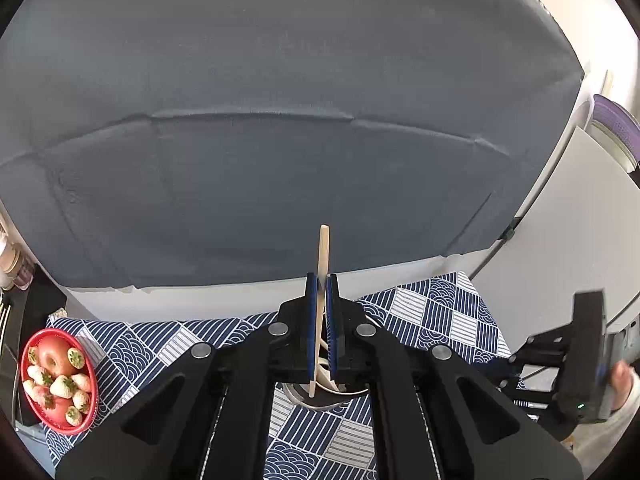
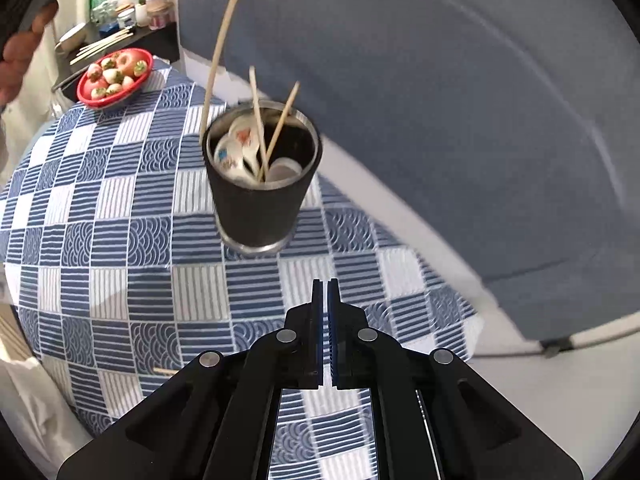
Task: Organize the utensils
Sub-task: 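Carry the chopstick into the black cup with left tool while right tool holds its chopstick, then hold the chopstick in the cup with left tool while right tool brings its chopstick over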
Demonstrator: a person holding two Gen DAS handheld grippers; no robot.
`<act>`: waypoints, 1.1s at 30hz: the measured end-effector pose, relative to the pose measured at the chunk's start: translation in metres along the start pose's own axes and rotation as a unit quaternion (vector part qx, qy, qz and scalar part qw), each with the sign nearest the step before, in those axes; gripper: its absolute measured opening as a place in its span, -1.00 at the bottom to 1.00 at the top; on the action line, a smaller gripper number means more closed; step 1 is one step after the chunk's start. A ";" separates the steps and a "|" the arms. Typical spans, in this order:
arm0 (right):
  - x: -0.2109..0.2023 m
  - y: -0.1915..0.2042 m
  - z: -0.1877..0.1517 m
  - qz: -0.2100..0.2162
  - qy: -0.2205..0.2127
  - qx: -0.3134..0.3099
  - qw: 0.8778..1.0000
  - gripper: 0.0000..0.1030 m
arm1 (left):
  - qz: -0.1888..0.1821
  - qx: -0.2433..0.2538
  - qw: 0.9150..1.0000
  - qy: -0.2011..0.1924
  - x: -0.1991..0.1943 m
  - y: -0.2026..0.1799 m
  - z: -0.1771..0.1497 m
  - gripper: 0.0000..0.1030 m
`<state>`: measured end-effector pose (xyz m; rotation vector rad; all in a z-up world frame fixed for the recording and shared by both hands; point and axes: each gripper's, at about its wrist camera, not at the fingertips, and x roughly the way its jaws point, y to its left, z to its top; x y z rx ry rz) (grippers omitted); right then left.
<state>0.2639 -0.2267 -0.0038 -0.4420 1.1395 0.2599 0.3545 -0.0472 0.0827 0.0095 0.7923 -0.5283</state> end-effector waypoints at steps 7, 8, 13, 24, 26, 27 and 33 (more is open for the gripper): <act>0.034 0.009 -0.035 0.045 0.030 0.066 0.996 -0.93 | 0.001 0.005 1.000 0.012 -0.002 0.001 -0.010 -0.91; 0.039 0.010 -0.040 0.052 0.034 0.075 0.995 -0.92 | 0.002 0.005 1.000 0.013 -0.003 0.001 -0.013 -0.91; 0.065 0.013 -0.066 0.070 0.058 0.143 0.986 -0.08 | 0.003 0.001 1.000 0.017 -0.011 0.002 -0.024 -0.91; 0.121 0.015 -0.108 0.107 0.134 0.289 0.942 -0.08 | 0.021 -0.003 1.000 0.013 -0.036 0.009 -0.040 -0.91; 0.129 0.016 -0.112 0.106 0.147 0.307 0.934 -0.08 | 0.022 -0.007 1.000 0.014 -0.039 0.011 -0.043 -0.91; 0.131 0.016 -0.114 0.109 0.151 0.314 0.931 -0.08 | 0.024 -0.010 1.000 0.014 -0.041 0.013 -0.044 -0.91; 0.145 0.018 -0.119 0.097 0.176 0.343 0.918 -0.14 | 0.035 -0.021 0.999 0.016 -0.048 0.022 -0.050 -0.91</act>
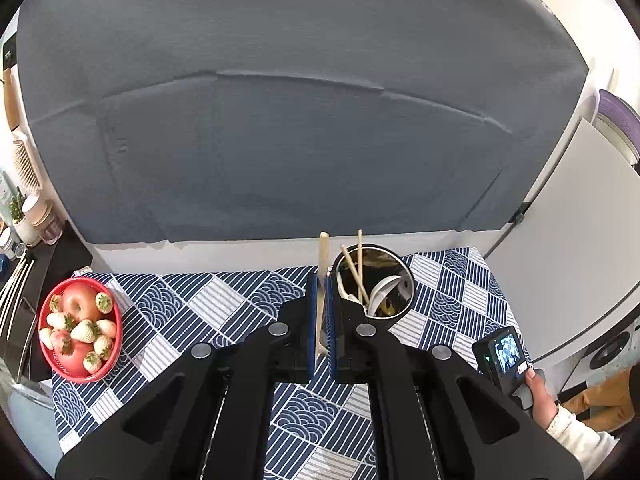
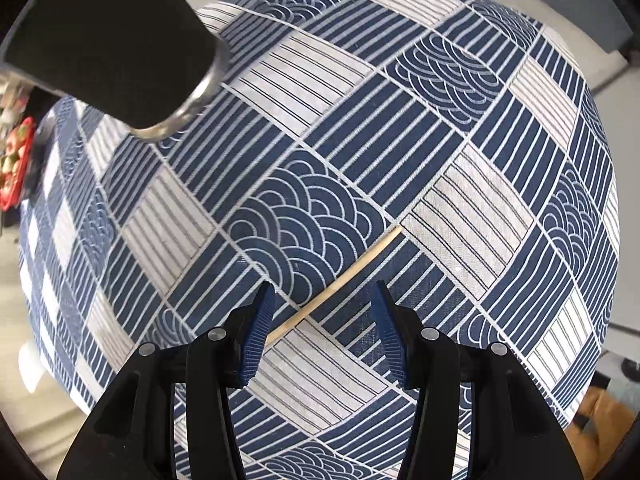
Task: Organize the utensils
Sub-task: 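Hold the chopstick in the cup with left tool while right tool brings its chopstick over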
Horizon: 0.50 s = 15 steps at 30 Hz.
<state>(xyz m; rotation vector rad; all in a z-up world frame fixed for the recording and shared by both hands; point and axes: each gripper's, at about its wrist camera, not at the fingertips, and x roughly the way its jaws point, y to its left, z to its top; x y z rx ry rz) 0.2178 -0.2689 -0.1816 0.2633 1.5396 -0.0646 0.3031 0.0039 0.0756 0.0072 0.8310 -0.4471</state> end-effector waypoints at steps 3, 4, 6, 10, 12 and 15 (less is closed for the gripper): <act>0.005 0.002 -0.002 -0.015 -0.003 0.006 1.000 -0.35 | 0.003 -0.001 1.000 0.001 -0.002 0.002 -0.001 -0.91; 0.005 0.004 -0.003 -0.024 -0.006 0.007 1.000 -0.50 | 0.003 -0.002 1.000 0.001 -0.002 0.003 -0.001 -0.91; 0.005 0.006 -0.004 -0.047 -0.007 -0.008 0.999 -0.79 | 0.002 -0.006 1.000 -0.001 -0.003 0.003 -0.001 -0.91; 0.003 -0.001 -0.010 -0.034 -0.011 -0.016 0.999 -0.91 | 0.000 -0.002 1.000 -0.003 -0.006 -0.001 0.000 -0.91; 0.001 -0.011 -0.014 -0.015 -0.010 -0.004 1.000 -0.91 | 0.002 0.000 1.000 -0.002 -0.006 -0.003 0.000 -0.91; -0.011 -0.022 -0.019 0.006 -0.027 0.003 1.000 -0.92 | 0.001 0.001 1.000 -0.002 -0.007 -0.005 0.002 -0.91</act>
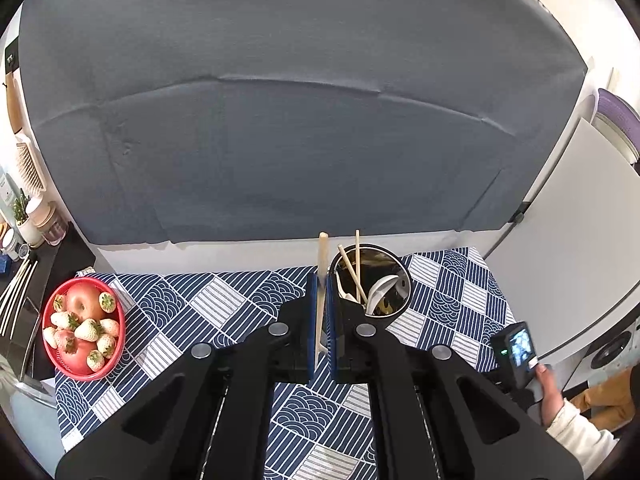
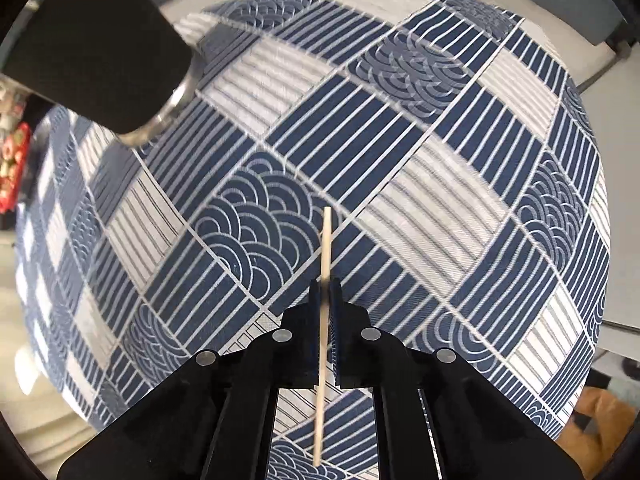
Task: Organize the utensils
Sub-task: 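Hold the chopstick in the cup with left tool while right tool brings its chopstick over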
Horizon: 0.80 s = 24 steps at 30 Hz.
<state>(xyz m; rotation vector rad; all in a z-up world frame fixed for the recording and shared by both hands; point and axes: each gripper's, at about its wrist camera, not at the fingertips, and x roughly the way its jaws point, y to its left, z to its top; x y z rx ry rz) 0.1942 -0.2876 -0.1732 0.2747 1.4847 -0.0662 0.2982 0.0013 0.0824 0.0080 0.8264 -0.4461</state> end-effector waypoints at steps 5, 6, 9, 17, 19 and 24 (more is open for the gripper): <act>-0.046 -0.010 0.004 0.020 -0.061 0.001 0.998 -0.92 | -0.001 0.004 1.000 0.002 -0.001 -0.006 0.004 -0.91; -0.054 -0.011 0.005 0.023 -0.071 0.000 0.997 -0.92 | -0.002 0.004 1.000 0.001 -0.002 -0.007 0.005 -0.91; -0.082 -0.013 0.015 0.033 -0.108 -0.009 0.994 -0.92 | 0.003 0.008 1.000 -0.001 -0.007 -0.011 0.010 -0.91; -0.170 0.007 0.055 0.047 -0.221 -0.072 0.972 -0.92 | 0.028 0.030 0.999 -0.011 -0.018 -0.024 0.027 -0.91; -0.193 0.015 0.061 0.050 -0.256 -0.086 0.961 -0.92 | 0.032 0.034 0.999 -0.013 -0.020 -0.026 0.033 -0.91; -0.244 0.041 0.074 0.058 -0.327 -0.116 0.936 -0.92 | 0.033 0.039 0.998 -0.022 -0.024 -0.030 0.048 -0.91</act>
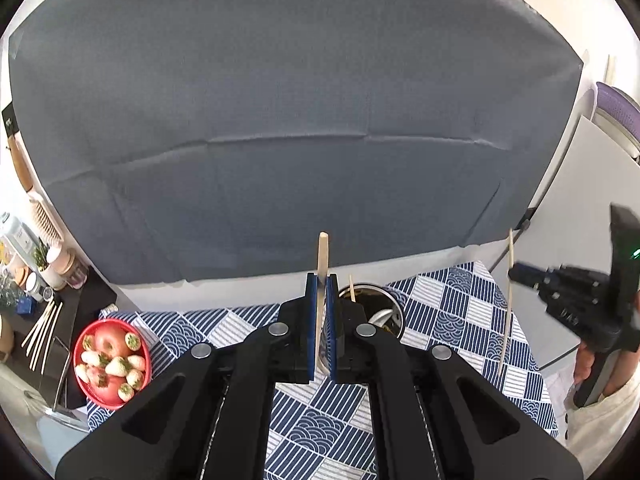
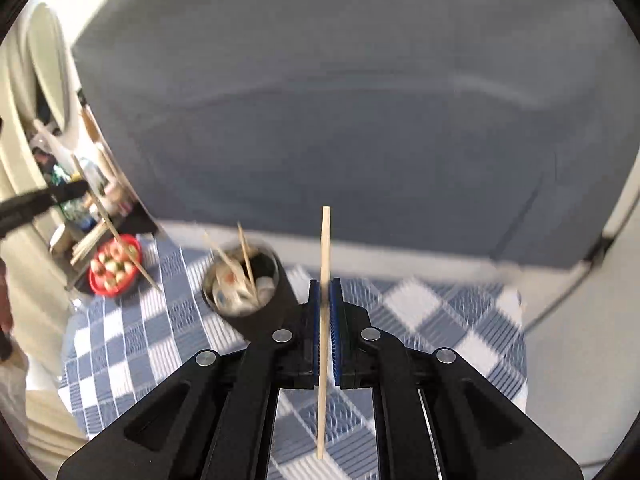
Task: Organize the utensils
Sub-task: 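Hold the chopstick in the cup with left tool while right tool brings its chopstick over, then lower the chopstick into the cup with right tool while left tool holds its chopstick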
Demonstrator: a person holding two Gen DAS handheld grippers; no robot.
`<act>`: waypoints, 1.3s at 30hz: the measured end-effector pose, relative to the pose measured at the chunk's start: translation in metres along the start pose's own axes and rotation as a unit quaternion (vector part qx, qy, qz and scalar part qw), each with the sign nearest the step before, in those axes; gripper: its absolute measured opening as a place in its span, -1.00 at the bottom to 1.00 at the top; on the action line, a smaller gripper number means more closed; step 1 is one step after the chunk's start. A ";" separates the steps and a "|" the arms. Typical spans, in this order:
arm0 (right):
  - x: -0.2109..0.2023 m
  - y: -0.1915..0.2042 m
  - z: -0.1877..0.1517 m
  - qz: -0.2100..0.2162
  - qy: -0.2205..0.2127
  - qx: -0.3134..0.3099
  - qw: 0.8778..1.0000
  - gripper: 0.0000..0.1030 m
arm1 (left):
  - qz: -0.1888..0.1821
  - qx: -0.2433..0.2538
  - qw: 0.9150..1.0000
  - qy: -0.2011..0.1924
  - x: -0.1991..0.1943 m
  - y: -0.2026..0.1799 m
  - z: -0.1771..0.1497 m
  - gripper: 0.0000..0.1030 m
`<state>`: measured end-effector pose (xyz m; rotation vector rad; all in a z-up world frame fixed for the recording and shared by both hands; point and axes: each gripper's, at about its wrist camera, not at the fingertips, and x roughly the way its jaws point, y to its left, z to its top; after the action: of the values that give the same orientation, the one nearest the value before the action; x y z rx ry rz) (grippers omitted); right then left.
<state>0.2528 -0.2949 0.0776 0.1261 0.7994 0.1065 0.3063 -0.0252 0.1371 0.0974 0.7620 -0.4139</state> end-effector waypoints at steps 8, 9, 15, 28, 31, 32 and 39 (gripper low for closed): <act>-0.020 0.023 0.051 0.042 -0.091 -0.026 0.995 -0.91 | -0.023 0.007 0.999 -0.021 0.004 -0.008 0.021 -0.91; -0.020 0.025 0.055 0.051 -0.103 -0.031 0.993 -0.91 | -0.025 0.009 0.999 -0.024 0.005 -0.009 0.022 -0.91; -0.002 0.039 0.068 0.100 -0.155 -0.050 0.982 -0.91 | -0.050 0.008 0.998 -0.033 0.019 -0.013 0.028 -0.91; 0.046 0.049 0.040 0.192 -0.205 -0.071 0.957 -0.91 | -0.116 -0.026 0.992 -0.038 0.078 -0.008 -0.006 -0.91; 0.059 0.046 0.035 0.195 -0.195 -0.061 0.959 -0.91 | -0.121 -0.038 0.992 -0.028 0.089 -0.003 -0.015 -0.91; 0.062 0.045 0.033 0.192 -0.191 -0.057 0.961 -0.91 | -0.122 -0.039 0.991 -0.024 0.093 -0.002 -0.019 -0.91; 0.086 0.039 0.023 0.185 -0.155 -0.041 0.970 -0.91 | -0.114 -0.046 0.992 0.012 0.113 0.000 -0.036 -0.91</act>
<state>0.3268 -0.2460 0.0384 0.2072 0.4512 0.4613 0.3561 -0.0543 0.0330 -0.0723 0.8180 -0.5938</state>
